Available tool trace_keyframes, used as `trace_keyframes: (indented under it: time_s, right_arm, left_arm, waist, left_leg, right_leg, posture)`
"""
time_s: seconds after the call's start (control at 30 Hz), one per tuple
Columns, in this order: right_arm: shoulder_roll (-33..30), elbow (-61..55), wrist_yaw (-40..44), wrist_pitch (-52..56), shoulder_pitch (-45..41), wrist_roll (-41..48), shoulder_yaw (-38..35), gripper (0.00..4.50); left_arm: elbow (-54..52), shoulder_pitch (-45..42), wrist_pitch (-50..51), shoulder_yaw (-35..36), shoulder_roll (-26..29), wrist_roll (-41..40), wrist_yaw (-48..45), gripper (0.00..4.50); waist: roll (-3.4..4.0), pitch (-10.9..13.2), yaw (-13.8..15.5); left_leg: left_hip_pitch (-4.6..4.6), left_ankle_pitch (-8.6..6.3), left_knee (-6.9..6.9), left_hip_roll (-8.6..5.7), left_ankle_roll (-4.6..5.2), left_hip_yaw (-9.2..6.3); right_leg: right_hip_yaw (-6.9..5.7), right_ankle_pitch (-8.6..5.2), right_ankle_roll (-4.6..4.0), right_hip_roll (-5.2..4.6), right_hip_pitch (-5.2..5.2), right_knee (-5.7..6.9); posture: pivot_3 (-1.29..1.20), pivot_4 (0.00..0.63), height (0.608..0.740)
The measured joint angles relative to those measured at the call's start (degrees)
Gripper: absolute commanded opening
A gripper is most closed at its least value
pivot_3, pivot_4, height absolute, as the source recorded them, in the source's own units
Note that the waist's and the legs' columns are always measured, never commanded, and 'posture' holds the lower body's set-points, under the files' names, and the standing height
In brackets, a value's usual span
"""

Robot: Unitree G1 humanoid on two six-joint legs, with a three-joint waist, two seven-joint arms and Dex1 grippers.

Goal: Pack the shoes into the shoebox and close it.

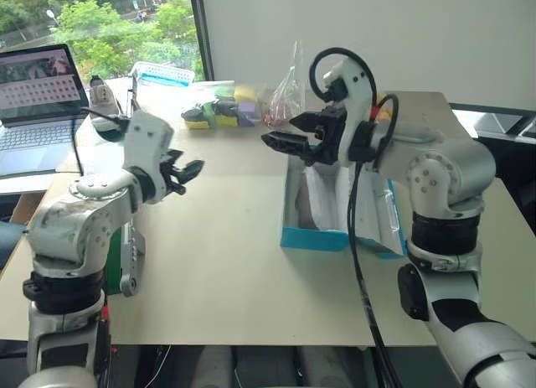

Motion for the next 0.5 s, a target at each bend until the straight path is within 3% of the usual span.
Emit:
trace_keyframes:
  time_s: [0.17, 0.3, 0.37, 0.5]
  right_arm:
    - [-0.6, 1.4, 12.2, -7.2, 3.0, 2.3, 6.1, 4.49]
    - [0.1, 6.5, 14.8, -15.0, 4.0, -2.2, 12.4, 4.5]
    - [0.4, 8.4, 15.1, -18.0, 4.3, -4.3, 13.9, 4.5]
    - [1.0, 9.8, 15.8, -21.3, 5.3, -6.5, 15.6, 4.5]
  left_arm:
    - [-3.1, 3.4, 3.4, 6.2, -4.8, 5.5, 9.4, 2.6]
    - [-3.1, 4.7, 3.2, 11.1, -4.9, 7.6, 11.5, 3.47]
    - [-2.9, 5.2, 3.0, 14.6, -5.9, 8.0, 12.0, 4.28]
    - [-0.2, 6.9, 2.1, 19.4, -6.2, 9.3, 12.6, 4.43]
  waist:
    - [-0.03, 0.0, 0.0]
    - [-0.05, 0.0, 0.1]
    - [-0.06, 0.0, 0.2]
    - [-0.07, 0.0, 0.2]
  left_leg:
    - [0.0, 0.0, 0.0, 0.01, -0.01, -0.01]
    - [0.03, 0.02, 0.04, 0.0, -0.04, -0.01]
    - [0.03, 0.02, 0.03, 0.0, -0.05, -0.01]
    - [0.02, 0.01, 0.03, 0.0, -0.05, -0.03]
  right_leg:
    - [-0.01, 0.01, -0.01, 0.0, -0.02, 0.04]
    - [-0.01, 0.02, -0.03, 0.0, -0.01, 0.08]
    - [-0.01, 0.02, -0.03, -0.01, -0.01, 0.07]
    - [-0.03, 0.02, -0.04, -0.01, -0.02, 0.07]
  posture:
    - [0.0, 0.15, 0.74]
    - [0.0, 0.15, 0.74]
    - [0.0, 0.15, 0.74]
    - [0.0, 0.15, 0.74]
